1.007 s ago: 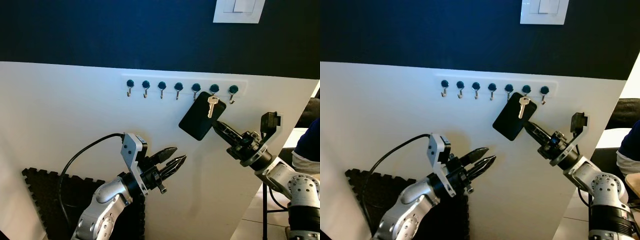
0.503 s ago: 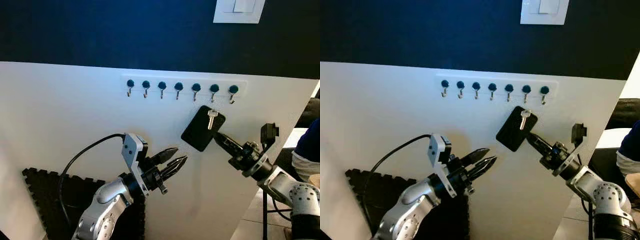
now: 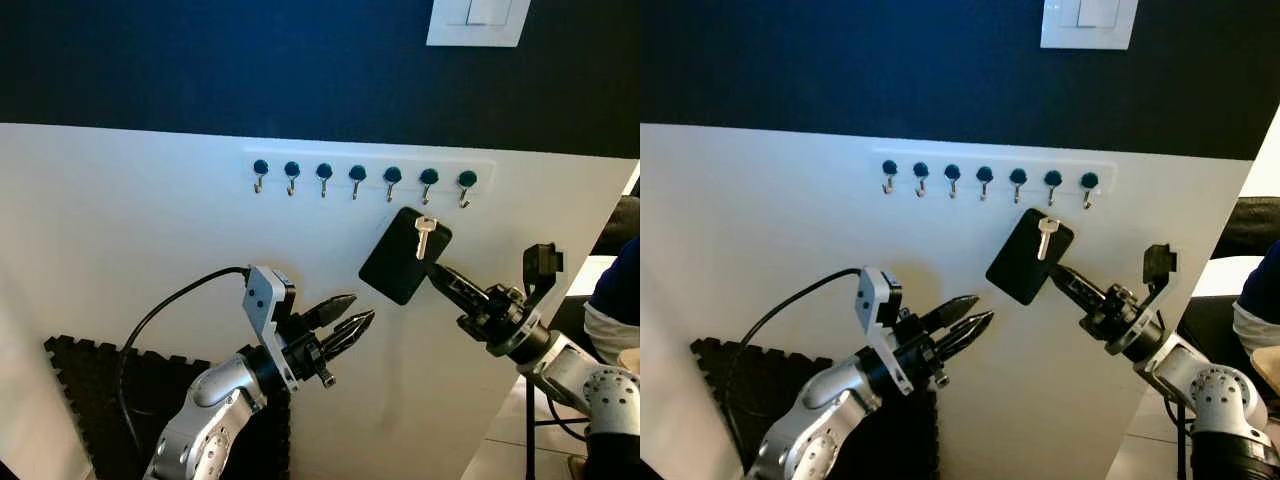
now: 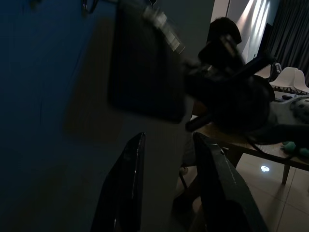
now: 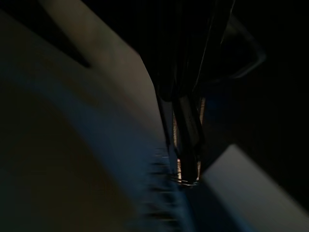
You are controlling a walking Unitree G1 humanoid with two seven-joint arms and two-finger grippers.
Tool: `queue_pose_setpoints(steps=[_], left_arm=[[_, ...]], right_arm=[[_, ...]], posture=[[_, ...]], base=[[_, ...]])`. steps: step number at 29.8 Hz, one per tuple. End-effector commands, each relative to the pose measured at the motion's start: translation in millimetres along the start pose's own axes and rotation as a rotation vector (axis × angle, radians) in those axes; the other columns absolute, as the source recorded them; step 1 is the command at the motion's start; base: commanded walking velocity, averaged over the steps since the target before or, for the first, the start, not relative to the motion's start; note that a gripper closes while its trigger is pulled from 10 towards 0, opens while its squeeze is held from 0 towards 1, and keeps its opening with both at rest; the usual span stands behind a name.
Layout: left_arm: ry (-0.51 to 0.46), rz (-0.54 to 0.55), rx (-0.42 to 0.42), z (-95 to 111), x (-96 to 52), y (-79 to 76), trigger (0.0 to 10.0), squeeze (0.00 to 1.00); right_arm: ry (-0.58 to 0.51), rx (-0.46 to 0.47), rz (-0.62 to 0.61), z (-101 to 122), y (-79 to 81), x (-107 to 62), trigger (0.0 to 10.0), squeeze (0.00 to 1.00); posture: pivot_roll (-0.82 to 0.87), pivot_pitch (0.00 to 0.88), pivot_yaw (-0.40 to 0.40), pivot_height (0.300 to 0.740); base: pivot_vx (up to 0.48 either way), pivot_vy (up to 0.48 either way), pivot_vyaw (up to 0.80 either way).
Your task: Hang keys on a hook
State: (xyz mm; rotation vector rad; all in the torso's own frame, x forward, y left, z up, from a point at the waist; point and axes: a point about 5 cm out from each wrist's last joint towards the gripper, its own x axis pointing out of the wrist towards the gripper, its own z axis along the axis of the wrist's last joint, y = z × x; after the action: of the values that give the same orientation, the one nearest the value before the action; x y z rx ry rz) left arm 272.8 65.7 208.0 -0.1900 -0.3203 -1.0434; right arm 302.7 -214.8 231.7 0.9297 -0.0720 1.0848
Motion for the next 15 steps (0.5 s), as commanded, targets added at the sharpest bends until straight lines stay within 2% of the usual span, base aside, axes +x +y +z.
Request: queue_pose_setpoints(steps=[1,8,15], left_arm=[[-0.004,-0.005,-0.004,2,-0.6,-2.3,10.0,0.0],[-0.002,-0.006,-0.006,2,-0.5,-2.2,10.0,0.0],[0.001,-0.008,-0.005,2,-0.5,-2.3,10.0,0.0]], right_arm=[[0.001,-0.012,0.071,4,10.9,2.3,10.0,0.0],[-0.025,-0.042,0.075,14,12.0,6.9,10.0,0.0],[-0.066,-0.059,-0.01,24,-1.2,5.7,10.0,0.0]], posture=[[0.06,0.059,0.018,0.74],[0.06,0.059,0.018,0.74],[0.07,0.064,0.02,0.74]], base=[[0.0,0.0,0.0],[0.0,0.0,0.0],[0.0,0.0,0.0]])
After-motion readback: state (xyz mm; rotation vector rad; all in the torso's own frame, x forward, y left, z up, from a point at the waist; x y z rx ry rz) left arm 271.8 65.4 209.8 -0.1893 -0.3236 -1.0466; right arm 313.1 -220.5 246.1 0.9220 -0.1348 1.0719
